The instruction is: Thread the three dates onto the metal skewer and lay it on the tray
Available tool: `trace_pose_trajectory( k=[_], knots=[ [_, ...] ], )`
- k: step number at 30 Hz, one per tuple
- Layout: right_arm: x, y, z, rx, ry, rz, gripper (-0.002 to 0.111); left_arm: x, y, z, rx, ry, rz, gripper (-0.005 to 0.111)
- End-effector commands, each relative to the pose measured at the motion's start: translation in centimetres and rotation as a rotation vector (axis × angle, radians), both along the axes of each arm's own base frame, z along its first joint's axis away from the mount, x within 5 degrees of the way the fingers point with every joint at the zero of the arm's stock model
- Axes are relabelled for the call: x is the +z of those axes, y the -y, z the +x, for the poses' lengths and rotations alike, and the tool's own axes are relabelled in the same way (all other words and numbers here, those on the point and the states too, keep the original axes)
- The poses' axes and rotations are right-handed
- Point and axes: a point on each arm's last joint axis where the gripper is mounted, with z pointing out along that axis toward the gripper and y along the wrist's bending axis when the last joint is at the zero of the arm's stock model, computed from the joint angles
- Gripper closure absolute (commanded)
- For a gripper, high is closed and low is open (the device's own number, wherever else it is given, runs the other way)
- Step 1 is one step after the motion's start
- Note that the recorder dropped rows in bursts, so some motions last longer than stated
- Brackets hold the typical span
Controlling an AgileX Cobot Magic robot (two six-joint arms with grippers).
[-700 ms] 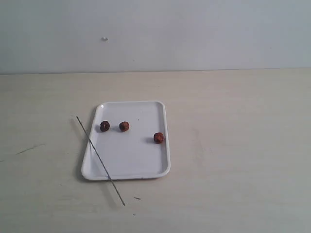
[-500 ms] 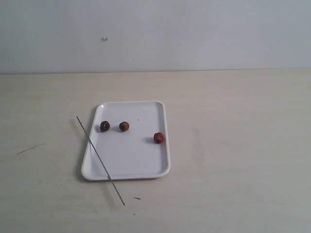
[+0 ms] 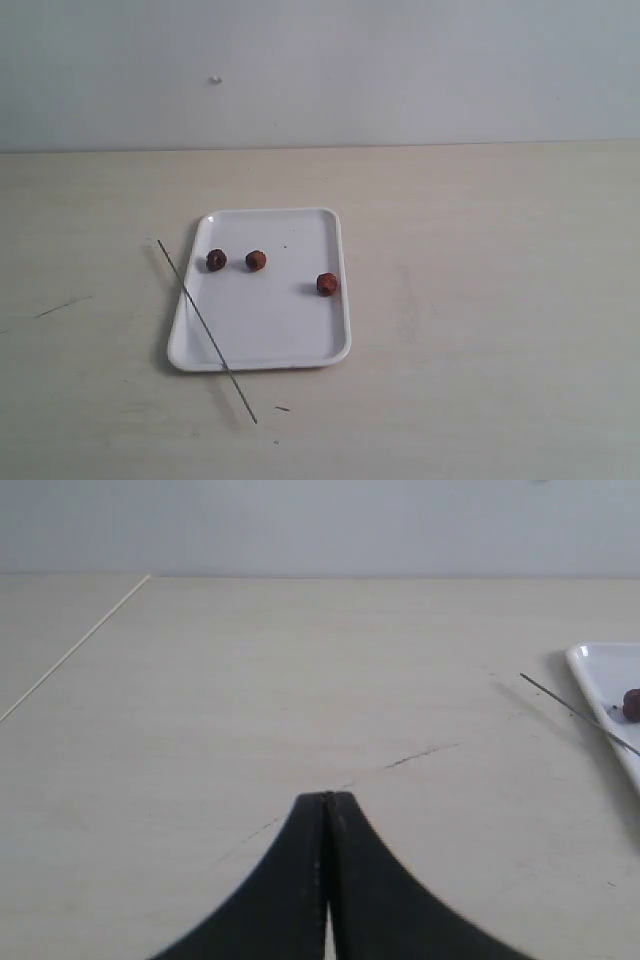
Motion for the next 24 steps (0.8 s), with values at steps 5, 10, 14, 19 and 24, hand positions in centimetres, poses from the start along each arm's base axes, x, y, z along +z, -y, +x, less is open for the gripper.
trace_pose_trajectory(
  k=[5,10,14,19,24],
  knots=[
    [6.7,-1.3,15.8,0.255,-1.091,-0.464,0.108,0.1,0.0,0.0,0.003,0.012,-0.005,0.107],
    [2.7,-9.8,22.9,0.768,-1.469,-0.597,0.108,0.1,0.0,0.0,0.003,0.012,-0.005,0.107],
    [-1.6,-17.3,25.9,0.836,-1.522,-0.752,0.108,0.1,0.0,0.0,0.003,0.012,-0.005,0.107],
    [-5.2,-21.7,28.3,0.867,-1.554,-0.845,0.108,0.1,0.0,0.0,0.003,0.012,-0.005,0.107],
    [-6.7,-24.5,29.6,0.894,-1.54,-0.889,0.108,0.1,0.0,0.0,0.003,0.012,-0.005,0.107]
  ],
)
